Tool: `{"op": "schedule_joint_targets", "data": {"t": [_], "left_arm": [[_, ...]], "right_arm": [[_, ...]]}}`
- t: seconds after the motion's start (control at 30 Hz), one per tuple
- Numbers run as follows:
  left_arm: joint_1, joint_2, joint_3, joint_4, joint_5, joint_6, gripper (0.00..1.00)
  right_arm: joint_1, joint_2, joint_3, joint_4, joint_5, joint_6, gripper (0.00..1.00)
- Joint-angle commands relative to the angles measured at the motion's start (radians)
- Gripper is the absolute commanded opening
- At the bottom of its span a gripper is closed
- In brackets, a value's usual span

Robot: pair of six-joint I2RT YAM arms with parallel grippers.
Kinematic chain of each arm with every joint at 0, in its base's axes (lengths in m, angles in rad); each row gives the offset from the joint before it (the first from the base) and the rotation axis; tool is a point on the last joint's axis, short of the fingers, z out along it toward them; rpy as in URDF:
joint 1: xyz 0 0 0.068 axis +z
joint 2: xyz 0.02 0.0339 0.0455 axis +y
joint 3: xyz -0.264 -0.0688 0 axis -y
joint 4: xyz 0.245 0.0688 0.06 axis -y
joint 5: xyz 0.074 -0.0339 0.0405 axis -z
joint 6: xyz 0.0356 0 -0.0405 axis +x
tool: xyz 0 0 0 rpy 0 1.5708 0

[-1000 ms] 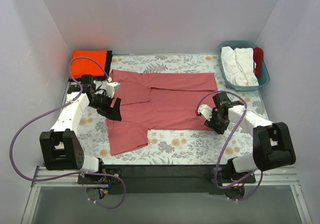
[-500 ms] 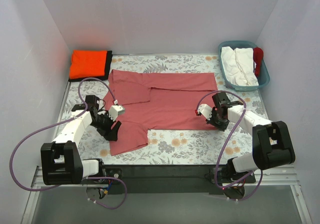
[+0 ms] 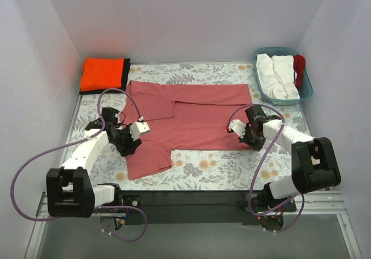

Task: Fold and stack the t-shirts
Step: Fold the tshirt

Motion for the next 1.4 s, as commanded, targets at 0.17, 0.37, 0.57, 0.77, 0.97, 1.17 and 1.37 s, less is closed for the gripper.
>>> {"op": "schedule_joint_targets", "data": {"t": [0.17, 0.37, 0.57, 0.77, 0.97, 1.17, 1.37], "left_arm": [[-0.024, 0.151, 0.044, 0.063, -0.082, 0.125, 0.42], [-0.024, 0.163, -0.07, 0.097, -0.178, 0.188, 0.41], [-0.024, 0.189, -0.104, 0.132, -0.171, 0.145, 0.2], [-0.024, 0.151, -0.079, 0.082, -0.177, 0.116, 0.0], [-0.024, 0.047, -0.041, -0.072, -0.165, 0.111, 0.0], [-0.011, -0.074, 0.016, -0.219, -0.123, 0.076, 0.0], [0.008, -0.021, 0.163, -0.271, -0.067, 0.029, 0.0]], "right_arm": [[0.0, 0.043, 0.026, -0.008, -0.022, 0.014, 0.01], [-0.001, 0.041, 0.02, -0.008, -0.005, 0.005, 0.01], [-0.001, 0.049, 0.024, -0.01, -0.006, 0.003, 0.01], [-0.003, 0.02, 0.032, -0.027, -0.008, 0.002, 0.01], [-0.003, -0.083, 0.008, -0.094, -0.011, -0.015, 0.01], [-0.006, -0.226, -0.011, -0.175, 0.001, -0.043, 0.01], [-0.052, -0.206, 0.104, -0.206, 0.01, -0.098, 0.01]]}}
